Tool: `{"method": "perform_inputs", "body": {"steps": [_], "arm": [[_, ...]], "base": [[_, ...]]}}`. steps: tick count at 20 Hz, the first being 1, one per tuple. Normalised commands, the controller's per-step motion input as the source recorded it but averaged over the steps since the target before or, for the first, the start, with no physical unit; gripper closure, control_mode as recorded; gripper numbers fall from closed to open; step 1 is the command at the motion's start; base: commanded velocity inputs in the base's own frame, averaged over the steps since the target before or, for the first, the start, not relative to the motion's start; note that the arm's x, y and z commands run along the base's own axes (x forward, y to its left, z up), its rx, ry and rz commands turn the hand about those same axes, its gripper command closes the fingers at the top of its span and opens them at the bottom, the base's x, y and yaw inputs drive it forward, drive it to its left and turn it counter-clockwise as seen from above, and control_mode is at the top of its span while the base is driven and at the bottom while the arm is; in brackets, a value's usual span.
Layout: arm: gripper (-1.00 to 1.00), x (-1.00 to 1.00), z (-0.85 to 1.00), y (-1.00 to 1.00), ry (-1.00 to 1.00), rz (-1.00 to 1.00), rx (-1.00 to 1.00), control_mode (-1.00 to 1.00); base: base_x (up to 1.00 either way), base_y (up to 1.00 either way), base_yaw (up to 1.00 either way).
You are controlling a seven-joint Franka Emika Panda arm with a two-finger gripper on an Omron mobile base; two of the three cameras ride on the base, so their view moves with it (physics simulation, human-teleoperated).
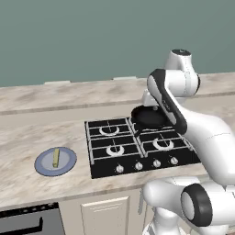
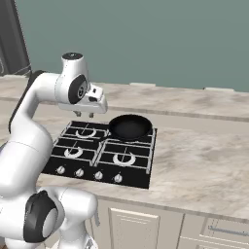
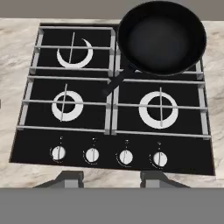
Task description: Pick up the butter stick and place it in the pan. Then turn on the burner for the pan.
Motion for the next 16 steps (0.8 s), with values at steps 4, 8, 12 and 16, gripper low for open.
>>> {"method": "perform_inputs", "body": {"steps": [4,8,12,16], "arm": [[-1.0,0.14,-0.01,0.43,0.0,-0.03,-0.04,-1.0],[-1.0,0.29,-0.14,0.98,0.05,-0.06,-0.13,-1.0],[-1.0,0.29,-0.38,1.0,0.12,-0.03,-0.22,-1.0],[-1.0,0.04,-0.45,1.0,0.11,-0.04,-0.28,-1.0]], "base": [[0.0,0.0,0.0],[0.0,0.0,0.0],[0.0,0.0,0.0],[0.0,0.0,0.0]]}}
